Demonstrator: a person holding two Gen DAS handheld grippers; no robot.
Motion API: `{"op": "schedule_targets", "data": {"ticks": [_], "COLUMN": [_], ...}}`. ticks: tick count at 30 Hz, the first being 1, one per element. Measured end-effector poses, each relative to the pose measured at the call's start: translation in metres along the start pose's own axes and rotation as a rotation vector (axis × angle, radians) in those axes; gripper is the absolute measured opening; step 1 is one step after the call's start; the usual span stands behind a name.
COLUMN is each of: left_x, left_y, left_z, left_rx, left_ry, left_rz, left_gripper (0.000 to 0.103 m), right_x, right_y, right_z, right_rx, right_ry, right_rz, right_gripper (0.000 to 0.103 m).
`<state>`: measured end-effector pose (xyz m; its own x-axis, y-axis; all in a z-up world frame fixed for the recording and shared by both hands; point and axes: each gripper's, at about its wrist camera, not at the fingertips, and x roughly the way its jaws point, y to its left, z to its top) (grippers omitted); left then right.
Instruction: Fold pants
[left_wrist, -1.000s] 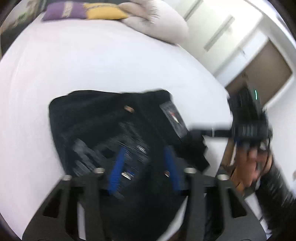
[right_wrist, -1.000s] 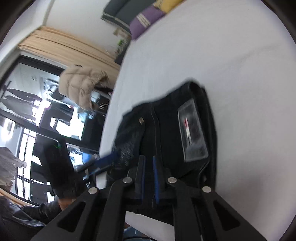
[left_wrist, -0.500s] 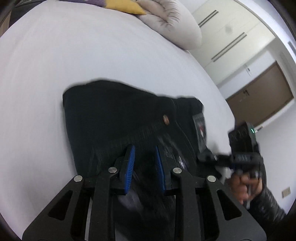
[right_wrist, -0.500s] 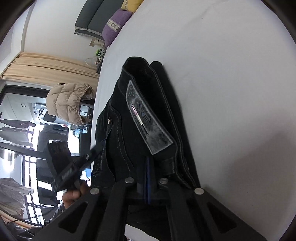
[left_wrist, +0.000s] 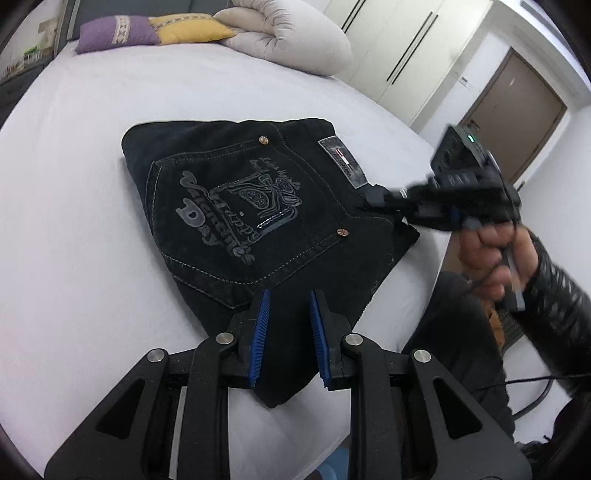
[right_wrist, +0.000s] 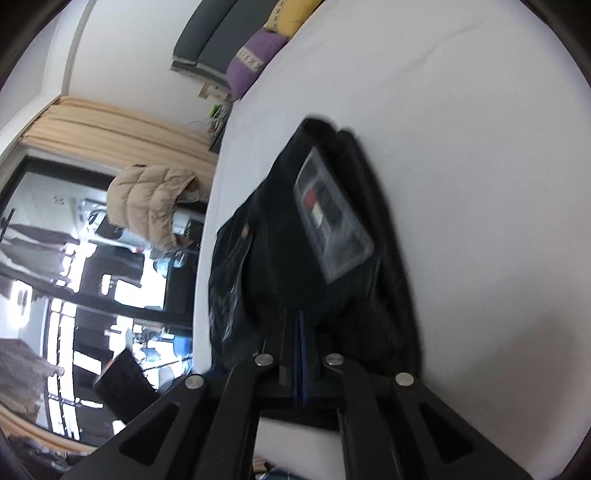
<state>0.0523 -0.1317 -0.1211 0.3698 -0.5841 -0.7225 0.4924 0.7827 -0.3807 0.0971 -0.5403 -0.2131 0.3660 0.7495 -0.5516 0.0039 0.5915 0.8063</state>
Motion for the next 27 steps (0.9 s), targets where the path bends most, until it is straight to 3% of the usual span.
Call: {"op": "schedule_targets", "data": {"ticks": [2, 5, 8, 10, 12, 13, 14, 15, 16, 18, 20, 23, 27], "left_x": [0.005, 0.008, 0.000, -0.009, -0.026, -0.034, -0.040, -0.045, -0.050, -0.050, -0.045, -0.026, -0.002], "left_y": [0.001, 0.005, 0.008, 0.010, 0.016, 0.021, 0.029, 0.035, 0.043, 0.058, 0.071, 0.087, 0.100], "left_z": [-0.002, -0.004, 0.000, 0.005, 0.011, 0.015, 0.018, 0.021, 0.024, 0.030, 0.039, 0.047, 0.053], "left_rx": [0.000, -0.014, -0.027, -0.051, -0.079, -0.101, -0.134, -0.163, -0.198, -0.258, -0.303, -0.368, -0.437], "left_ry": [0.007, 0.002, -0.004, -0.018, -0.051, -0.072, -0.095, -0.114, -0.146, -0.165, -0.127, -0.072, -0.005], "left_rz": [0.001, -0.011, -0.023, -0.030, -0.013, -0.011, -0.015, -0.017, -0.014, -0.024, -0.060, -0.093, -0.146], "left_gripper": [0.022, 0.021, 0.022, 0.022, 0.024, 0.028, 0.049, 0.080, 0.088, 0.090, 0.090, 0.089, 0.089], "right_x": [0.006, 0.007, 0.000, -0.008, -0.027, -0.038, -0.046, -0.052, -0.058, -0.057, -0.047, -0.035, -0.026], "right_y": [-0.008, -0.025, -0.018, -0.012, -0.005, -0.003, -0.002, -0.001, -0.002, -0.006, -0.017, -0.034, -0.047], "right_z": [-0.013, -0.023, -0.023, -0.020, -0.015, -0.012, -0.007, -0.003, 0.006, 0.018, 0.032, 0.047, 0.063], "right_rx": [0.001, 0.023, -0.001, -0.008, -0.030, -0.039, -0.041, -0.043, -0.051, -0.040, -0.013, 0.035, 0.062], "right_ry": [0.017, -0.035, -0.042, -0.036, -0.077, -0.106, -0.124, -0.139, -0.149, -0.117, -0.051, -0.019, 0.019], "right_rz": [-0.014, 0.047, 0.031, 0.031, 0.058, 0.076, 0.075, 0.069, 0.056, 0.023, -0.016, -0.061, -0.025], "right_gripper": [0.000, 0.000, 0.000, 0.014, 0.059, 0.065, 0.072, 0.073, 0.073, 0.073, 0.073, 0.069, 0.067]}}
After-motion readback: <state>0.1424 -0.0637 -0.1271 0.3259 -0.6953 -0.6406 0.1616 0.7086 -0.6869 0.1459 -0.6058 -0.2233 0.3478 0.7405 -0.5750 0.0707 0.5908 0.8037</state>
